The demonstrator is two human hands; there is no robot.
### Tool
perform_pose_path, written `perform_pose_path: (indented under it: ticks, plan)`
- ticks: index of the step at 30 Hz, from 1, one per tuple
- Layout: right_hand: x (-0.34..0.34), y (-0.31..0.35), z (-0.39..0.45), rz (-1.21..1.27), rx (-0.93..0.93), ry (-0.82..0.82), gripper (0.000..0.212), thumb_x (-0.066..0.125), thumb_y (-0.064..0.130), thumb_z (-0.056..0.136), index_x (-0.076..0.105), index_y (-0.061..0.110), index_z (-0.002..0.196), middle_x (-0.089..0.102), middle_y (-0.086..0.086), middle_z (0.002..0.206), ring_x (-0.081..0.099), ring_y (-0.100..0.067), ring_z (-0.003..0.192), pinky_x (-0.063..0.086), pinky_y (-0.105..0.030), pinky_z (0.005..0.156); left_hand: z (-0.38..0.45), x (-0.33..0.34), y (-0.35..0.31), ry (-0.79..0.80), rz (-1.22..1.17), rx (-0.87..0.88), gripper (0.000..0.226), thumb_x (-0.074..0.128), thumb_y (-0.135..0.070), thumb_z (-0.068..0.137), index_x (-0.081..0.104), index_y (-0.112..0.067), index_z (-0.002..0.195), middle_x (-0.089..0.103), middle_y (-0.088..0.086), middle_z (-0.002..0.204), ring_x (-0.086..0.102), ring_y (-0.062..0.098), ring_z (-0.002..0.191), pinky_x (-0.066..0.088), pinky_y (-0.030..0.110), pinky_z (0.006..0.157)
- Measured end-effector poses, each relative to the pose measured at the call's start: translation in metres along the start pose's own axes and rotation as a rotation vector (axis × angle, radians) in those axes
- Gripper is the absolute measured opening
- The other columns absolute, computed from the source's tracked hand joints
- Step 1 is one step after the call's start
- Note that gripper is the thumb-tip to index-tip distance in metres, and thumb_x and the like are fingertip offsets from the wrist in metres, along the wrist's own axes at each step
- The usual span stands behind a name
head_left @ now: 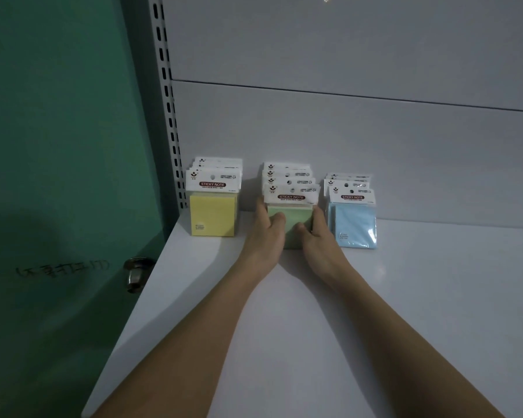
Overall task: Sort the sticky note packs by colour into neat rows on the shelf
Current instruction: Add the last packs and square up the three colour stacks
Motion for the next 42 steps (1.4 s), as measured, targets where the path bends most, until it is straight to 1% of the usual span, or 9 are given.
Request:
perform_pose_path:
  ticks: [7,11,17,24,28,32,36,40,42]
  plan:
    - [-0.008,0.016,-0.010,0.010,-0.073,-0.087,0.041,0.041,0.006,0.097,0.041,0.021,0.136,0.053,0.007,0.127,0.049,-0.006,0.117,0.039,-0.009,0.094,-0.005,-0.009,-0.016,-0.070,-0.006,0.011,0.063,0.047,-0.025,0.093,0.019,-0.018,0.149,0.047,0.008,0.142,0.047,0.024,0.126,0.038,0.048,0.106]
    - [-0.004,0.014,-0.012,-0.021,-0.064,-0.020,0.036,0.039,0.011,0.100,0.041,0.018,0.135,0.054,0.007,0.125,0.051,-0.009,0.117,0.039,-0.023,0.098,-0.008,-0.007,-0.009,-0.063,-0.021,-0.056,0.063,0.047,-0.023,0.089,0.024,-0.018,0.147,0.052,0.003,0.137,0.050,0.021,0.124,0.039,0.041,0.106]
    - [-0.008,0.016,-0.010,-0.078,-0.050,-0.027,0.033,0.033,0.015,0.102,0.042,0.015,0.134,0.052,0.008,0.112,0.050,-0.010,0.101,0.039,-0.025,0.087,-0.005,0.001,-0.010,-0.027,0.037,-0.093,0.046,0.039,-0.010,0.096,0.033,-0.018,0.140,0.056,0.003,0.128,0.052,0.020,0.113,0.041,0.037,0.100]
    - [-0.006,0.017,-0.011,-0.055,-0.012,-0.009,0.033,0.034,0.013,0.102,0.040,0.012,0.134,0.055,-0.001,0.121,0.050,-0.013,0.105,0.036,-0.023,0.085,-0.013,-0.002,-0.012,-0.018,0.041,-0.109,0.046,0.045,-0.014,0.093,0.036,-0.024,0.137,0.057,-0.006,0.122,0.053,0.016,0.113,0.039,0.030,0.092]
    - [-0.023,0.026,-0.009,-0.084,-0.022,-0.039,0.028,0.039,0.013,0.100,0.044,0.009,0.127,0.055,-0.004,0.120,0.052,-0.020,0.113,0.032,-0.020,0.080,-0.025,-0.016,-0.039,-0.211,0.097,0.082,0.055,0.045,-0.017,0.075,0.040,-0.029,0.128,0.053,-0.003,0.129,0.051,0.018,0.120,0.043,0.040,0.103]
    - [-0.081,0.037,-0.002,-0.162,-0.102,-0.216,0.039,0.041,0.006,0.097,0.041,0.004,0.136,0.050,-0.011,0.133,0.050,-0.022,0.117,0.036,-0.024,0.094,-0.056,0.015,-0.095,-0.290,0.093,0.398,0.057,0.045,0.003,0.085,0.044,-0.019,0.137,0.045,-0.008,0.139,0.040,0.005,0.130,0.032,0.018,0.108]
    - [-0.136,0.005,0.008,-0.198,0.042,-0.280,0.054,0.047,0.000,0.088,0.034,0.004,0.140,0.043,-0.015,0.136,0.046,-0.029,0.124,0.040,-0.029,0.095,-0.048,0.100,-0.071,0.061,0.118,0.115,0.066,0.045,0.000,0.081,0.034,-0.022,0.143,0.049,-0.001,0.136,0.051,0.016,0.119,0.042,0.021,0.092]
    - [-0.138,-0.039,0.011,-0.093,0.314,0.006,0.078,0.057,0.004,0.085,0.014,0.011,0.150,0.035,-0.013,0.145,0.046,-0.026,0.121,0.042,-0.031,0.085,-0.030,0.118,-0.045,0.013,0.220,-0.100,0.075,0.045,0.007,0.080,0.020,-0.016,0.147,0.042,0.010,0.138,0.045,0.027,0.124,0.044,0.035,0.097]
    - [-0.130,-0.051,0.017,-0.073,0.343,0.106,0.074,0.059,0.002,0.082,0.022,0.012,0.146,0.048,-0.008,0.136,0.051,-0.020,0.110,0.045,-0.028,0.080,-0.019,0.124,-0.040,0.018,0.266,-0.175,0.076,0.045,0.006,0.084,0.013,-0.012,0.150,0.039,0.014,0.142,0.042,0.029,0.128,0.042,0.034,0.099]
Point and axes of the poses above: each hand's wrist, its own z-axis towards the middle knuckle, its own x-axis out of the palm, y = z × x, the point moved 8 cm from there along z, towards the middle knuckle
